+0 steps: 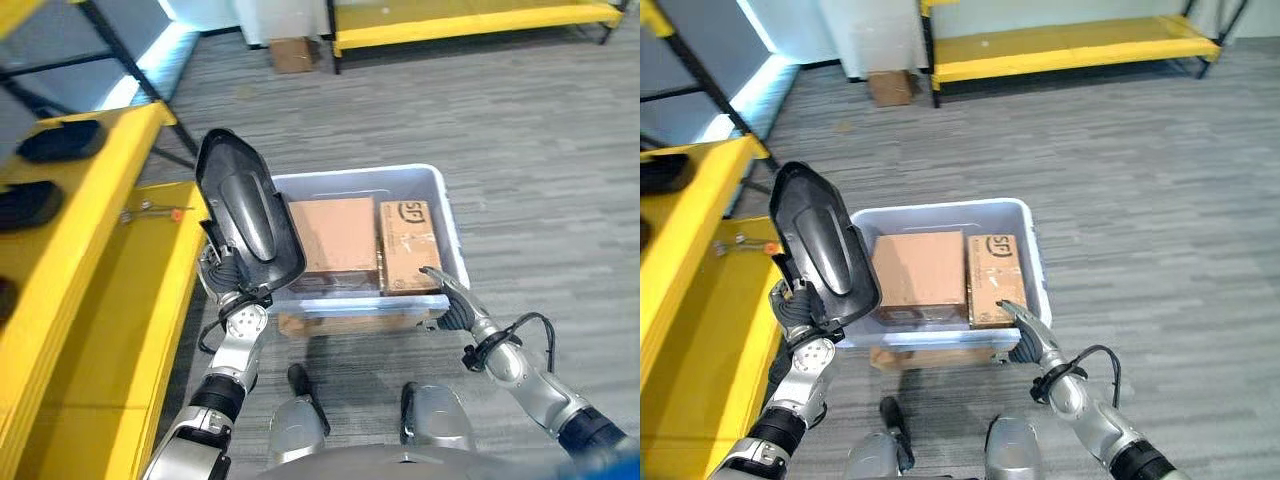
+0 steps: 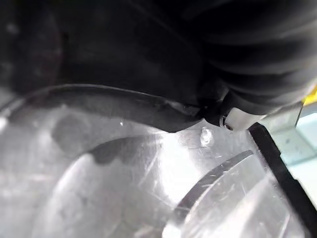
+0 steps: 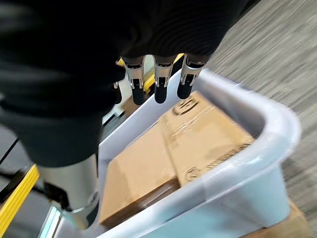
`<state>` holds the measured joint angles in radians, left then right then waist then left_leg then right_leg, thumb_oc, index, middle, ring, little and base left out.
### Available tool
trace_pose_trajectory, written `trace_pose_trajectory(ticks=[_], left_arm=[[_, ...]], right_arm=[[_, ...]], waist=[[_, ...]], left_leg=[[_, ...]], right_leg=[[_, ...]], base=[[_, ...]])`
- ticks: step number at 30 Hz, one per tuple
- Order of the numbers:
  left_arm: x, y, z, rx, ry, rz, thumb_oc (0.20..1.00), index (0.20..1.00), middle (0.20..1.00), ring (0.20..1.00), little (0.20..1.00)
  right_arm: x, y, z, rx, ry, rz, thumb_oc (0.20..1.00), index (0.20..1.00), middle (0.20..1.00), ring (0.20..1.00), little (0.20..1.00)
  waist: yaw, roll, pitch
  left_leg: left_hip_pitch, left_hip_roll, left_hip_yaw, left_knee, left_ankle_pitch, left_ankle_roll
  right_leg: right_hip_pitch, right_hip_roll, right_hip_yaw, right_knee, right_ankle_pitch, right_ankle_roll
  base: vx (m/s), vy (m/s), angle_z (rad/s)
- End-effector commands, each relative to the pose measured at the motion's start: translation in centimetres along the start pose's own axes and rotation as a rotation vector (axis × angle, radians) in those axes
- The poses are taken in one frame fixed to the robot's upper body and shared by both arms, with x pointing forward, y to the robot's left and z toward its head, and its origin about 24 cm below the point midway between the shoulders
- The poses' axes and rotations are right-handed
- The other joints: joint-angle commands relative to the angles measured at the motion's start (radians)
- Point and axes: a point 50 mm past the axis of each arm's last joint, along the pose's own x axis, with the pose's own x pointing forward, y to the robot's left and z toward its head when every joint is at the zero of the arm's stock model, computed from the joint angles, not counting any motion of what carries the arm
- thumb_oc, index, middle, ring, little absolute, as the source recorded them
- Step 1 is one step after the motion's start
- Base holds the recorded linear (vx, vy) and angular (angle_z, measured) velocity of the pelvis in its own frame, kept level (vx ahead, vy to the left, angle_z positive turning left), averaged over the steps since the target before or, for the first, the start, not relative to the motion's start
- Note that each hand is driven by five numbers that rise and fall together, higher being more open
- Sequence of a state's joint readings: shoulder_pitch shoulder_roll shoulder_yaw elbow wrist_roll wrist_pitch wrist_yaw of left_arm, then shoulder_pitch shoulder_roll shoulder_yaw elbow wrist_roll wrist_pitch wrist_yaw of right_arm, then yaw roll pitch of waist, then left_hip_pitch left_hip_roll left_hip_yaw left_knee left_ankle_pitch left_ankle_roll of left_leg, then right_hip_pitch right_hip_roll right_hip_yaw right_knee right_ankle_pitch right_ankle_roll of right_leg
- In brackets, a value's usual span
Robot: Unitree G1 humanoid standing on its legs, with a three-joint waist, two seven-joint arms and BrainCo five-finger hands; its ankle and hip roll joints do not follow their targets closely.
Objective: Move parts from the plastic box to the shelf.
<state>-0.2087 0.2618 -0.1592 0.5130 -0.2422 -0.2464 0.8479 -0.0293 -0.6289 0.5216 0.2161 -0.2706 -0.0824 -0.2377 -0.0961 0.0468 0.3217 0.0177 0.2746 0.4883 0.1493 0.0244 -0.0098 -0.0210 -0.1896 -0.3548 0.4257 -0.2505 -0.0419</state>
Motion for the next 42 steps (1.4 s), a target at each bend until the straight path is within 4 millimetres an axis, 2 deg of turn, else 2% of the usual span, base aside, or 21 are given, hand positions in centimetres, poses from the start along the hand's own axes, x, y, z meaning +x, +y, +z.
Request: trace_pose_trajectory(ticks=[1, 3, 5, 7, 9, 10, 11, 13, 14, 15, 16, 17, 21, 24, 27, 28, 30, 33, 34, 38, 42], left_arm=[[2.0, 0.0, 5.3, -0.084, -0.282, -0.014, 0.2, 0.2, 0.2, 0.2, 0.2], [1.9, 0.0, 5.7, -0.078, -0.315, -0.027, 0.2, 0.2, 0.2, 0.2, 0.2], [1.6, 0.0, 6.2, -0.059, -0.359, -0.054, 0.2, 0.2, 0.2, 0.2, 0.2], [1.4, 0.0, 6.5, -0.025, -0.39, -0.089, 0.2, 0.2, 0.2, 0.2, 0.2], [1.3, -0.2, 6.5, -0.005, -0.403, -0.113, 0.2, 0.2, 0.2, 0.2, 0.2], [1.2, -0.5, 6.6, 0.018, -0.412, -0.149, 0.2, 0.2, 0.2, 0.2, 0.2], [1.1, -0.7, 6.7, 0.042, -0.419, -0.184, 0.2, 0.2, 0.2, 0.2, 0.2], [1.1, -0.7, 6.7, 0.057, -0.423, -0.202, 0.2, 0.2, 0.2, 0.2, 0.2], [0.9, -0.6, 6.6, 0.085, -0.438, -0.233, 0.2, 0.2, 0.2, 0.2, 0.2], [0.8, -0.5, 6.6, 0.09, -0.439, -0.237, 0.2, 0.2, 0.2, 0.2, 0.2], [0.6, -0.3, 6.7, 0.111, -0.452, -0.269, 0.2, 0.2, 0.2, 0.2, 0.2], [0.6, -0.3, 6.7, 0.116, -0.455, -0.272, 0.2, 0.2, 0.2, 0.2, 0.2], [0.1, 0.0, 6.7, 0.163, -0.473, -0.337, 0.2, 0.2, 0.2, 0.2, 0.2], [0.1, 0.1, 6.7, 0.188, -0.48, -0.367, 0.2, 0.2, 0.2, 0.2, 0.2], [0.1, -0.3, 6.4, 0.198, -0.459, -0.401, 0.2, 0.2, 0.2, 0.2, 0.2], [0.0, -0.5, 6.3, 0.202, -0.462, -0.422, 0.2, 0.2, 0.2, 0.2, 0.2], [-0.1, -0.6, 6.1, 0.204, -0.46, -0.439, 0.2, 0.2, 0.2, 0.2, 0.2], [-0.6, -0.8, 5.8, 0.21, -0.462, -0.461, 0.2, 0.2, 0.2, 0.2, 0.2], [-1.0, -0.5, 5.6, 0.192, -0.441, -0.467, 0.2, 0.2, 0.2, 0.2, 0.2], [-1.4, 0.1, 4.8, 0.169, -0.403, -0.45, 0.2, 0.2, 0.2, 0.2, 0.2], [-1.3, 0.6, 4.3, 0.151, -0.367, -0.402, 0.2, 0.2, 0.2, 0.2, 0.2]], right_arm=[[0.6, -0.5, 2.1, 0.051, -0.107, -0.058, 1.0, 1.0, 1.0, 1.0, 1.0], [0.6, -0.9, 2.1, 0.062, -0.111, -0.075, 1.0, 1.0, 1.0, 1.0, 1.0], [0.7, -1.4, 2.2, 0.075, -0.118, -0.096, 1.0, 1.0, 1.0, 1.0, 1.0], [0.7, -1.6, 2.1, 0.101, -0.117, -0.099, 1.0, 1.0, 1.0, 1.0, 1.0], [0.8, -1.4, 2.1, 0.115, -0.117, -0.098, 1.0, 1.0, 1.0, 1.0, 1.0], [0.9, -1.2, 2.2, 0.128, -0.115, -0.094, 1.0, 1.0, 1.0, 1.0, 1.0], [1.1, -1.0, 2.5, 0.147, -0.119, -0.087, 1.0, 1.0, 1.0, 1.0, 1.0], [1.1, -0.8, 2.7, 0.169, -0.128, -0.072, 1.0, 1.0, 1.0, 1.0, 1.0], [1.3, -0.5, 3.4, 0.211, -0.141, -0.06, 1.0, 1.0, 1.0, 1.0, 1.0], [1.3, -0.4, 3.5, 0.216, -0.145, -0.056, 1.0, 1.0, 1.0, 1.0, 1.0], [1.5, -0.2, 4.2, 0.242, -0.166, -0.044, 1.0, 1.0, 1.0, 1.0, 1.0], [1.6, -0.2, 4.3, 0.246, -0.171, -0.041, 1.0, 1.0, 1.0, 1.0, 1.0], [2.1, 0.0, 6.4, 0.296, -0.23, -0.025, 1.0, 1.0, 1.0, 1.0, 1.0], [2.3, 0.1, 7.2, 0.318, -0.248, -0.033, 1.0, 1.0, 1.0, 1.0, 1.0], [2.3, 0.1, 7.2, 0.33, -0.241, -0.051, 1.0, 1.0, 1.0, 1.0, 1.0], [2.2, -0.1, 7.1, 0.34, -0.236, -0.066, 1.0, 1.0, 1.0, 1.0, 1.0], [2.1, -0.3, 6.8, 0.347, -0.235, -0.078, 1.0, 1.0, 1.0, 1.0, 1.0], [2.0, -0.8, 6.3, 0.358, -0.223, -0.091, 1.0, 1.0, 1.0, 1.0, 1.0], [1.8, -1.3, 6.0, 0.353, -0.218, -0.089, 1.0, 1.0, 1.0, 1.0, 1.0], [1.7, -1.3, 5.7, 0.348, -0.21, -0.087, 1.0, 1.0, 1.0, 1.0, 1.0], [1.8, -1.1, 5.2, 0.352, -0.196, -0.087, 1.0, 1.0, 1.0, 1.0, 1.0]], waist=[[-0.037, -0.092, -0.052], [-0.034, -0.096, -0.064], [-0.025, -0.087, -0.082], [-0.022, -0.068, -0.099], [-0.021, -0.064, -0.109], [-0.013, -0.059, -0.123], [-0.006, -0.057, -0.132], [0.0, -0.054, -0.137], [0.017, -0.049, -0.146], [0.019, -0.049, -0.147], [0.037, -0.048, -0.151], [0.039, -0.048, -0.152], [0.1, -0.048, -0.151], [0.118, -0.048, -0.148], [0.107, -0.047, -0.159], [0.092, -0.053, -0.159], [0.077, -0.054, -0.163], [0.062, -0.062, -0.173], [0.061, -0.074, -0.182], [0.06, -0.086, -0.186], [0.078, -0.089, -0.189]], left_leg=[[-0.021, 0.068, -0.033, 0.188, 0.101, -0.132], [-0.01, 0.074, -0.037, 0.24, 0.087, -0.136], [0.011, 0.045, -0.066, 0.216, 0.066, -0.132], [0.074, -0.036, -0.066, 0.066, -0.004, -0.097], [0.09, -0.054, -0.061, 0.014, -0.007, -0.093], [0.108, -0.087, -0.076, -0.052, -0.034, -0.078], [0.122, -0.108, -0.088, -0.094, -0.04, -0.069], [0.129, -0.117, -0.094, -0.111, -0.04, -0.066], [0.14, -0.134, -0.106, -0.143, -0.038, -0.059], [0.143, -0.137, -0.107, -0.148, -0.038, -0.057], [0.149, -0.151, -0.112, -0.163, -0.041, -0.047], [0.15, -0.153, -0.113, -0.165, -0.041, -0.044], [0.143, -0.192, -0.115, -0.167, -0.058, -0.019], [0.137, -0.231, -0.143, -0.186, -0.069, 0.007], [0.129, -0.26, -0.204, -0.228, -0.057, 0.024], [0.111, -0.272, -0.232, -0.234, -0.042, 0.037], [0.091, -0.275, -0.279, -0.237, -0.039, 0.044], [0.065, -0.292, -0.354, -0.237, -0.025, 0.048], [0.047, -0.321, -0.396, -0.237, -0.016, 0.047], [0.039, -0.354, -0.43, -0.237, -0.006, 0.051], [0.029, -0.36, -0.453, -0.237, 0.004, 0.049]], right_leg=[[0.111, 0.076, -0.017, -0.281, 0.139, 0.05], [0.11, 0.071, -0.019, -0.298, 0.146, 0.049], [0.099, 0.062, -0.021, -0.304, 0.159, 0.059], [0.092, 0.034, -0.03, -0.298, 0.183, 0.09], [0.099, 0.028, -0.033, -0.309, 0.195, 0.102], [0.105, 0.015, -0.032, -0.329, 0.218, 0.124], [0.109, 0.003, -0.032, -0.34, 0.236, 0.145], [0.112, -0.004, -0.034, -0.346, 0.245, 0.157], [0.117, -0.022, -0.046, -0.361, 0.267, 0.184], [0.118, -0.025, -0.048, -0.363, 0.271, 0.189], [0.117, -0.048, -0.063, -0.372, 0.295, 0.212], [0.117, -0.053, -0.066, -0.374, 0.299, 0.215], [0.125, -0.139, -0.13, -0.382, 0.381, 0.245], [0.1, -0.179, -0.123, -0.35, 0.435, 0.265], [0.08, -0.145, -0.039, -0.341, 0.424, 0.264], [0.046, -0.115, 0.022, -0.332, 0.443, 0.25], [0.02, -0.051, 0.103, -0.298, 0.403, 0.241], [0.012, 0.08, 0.2, -0.274, 0.33, 0.201], [0.021, 0.171, 0.241, -0.298, 0.289, 0.153], [0.03, 0.228, 0.288, -0.344, 0.293, 0.128], [0.059, 0.227, 0.289, -0.41, 0.289, 0.12]], base=[[-0.21, 0.134, 0.51], [-0.19, 0.183, 0.51], [-0.17, 0.325, 0.33], [-0.09, 0.435, 0.32], [-0.04, 0.341, 0.59], [-0.05, 0.445, 0.55], [-0.05, 0.415, 0.53], [-0.06, 0.287, 0.54], [-0.06, 0.228, 0.4], [-0.12, 0.336, 0.34], [-0.09, 0.214, 0.26], [-0.18, 0.379, 0.25], [-0.15, 0.272, 0.29], [-0.14, 0.284, 0.22], [-0.08, 0.142, 0.68], [-0.1, 0.071, 0.47], [-0.06, 0.059, 0.89], [-0.01, 0.068, 1.03], [0.0, 0.06, 0.82], [0.01, 0.001, 0.65], [0.0, -0.071, 0.29]])
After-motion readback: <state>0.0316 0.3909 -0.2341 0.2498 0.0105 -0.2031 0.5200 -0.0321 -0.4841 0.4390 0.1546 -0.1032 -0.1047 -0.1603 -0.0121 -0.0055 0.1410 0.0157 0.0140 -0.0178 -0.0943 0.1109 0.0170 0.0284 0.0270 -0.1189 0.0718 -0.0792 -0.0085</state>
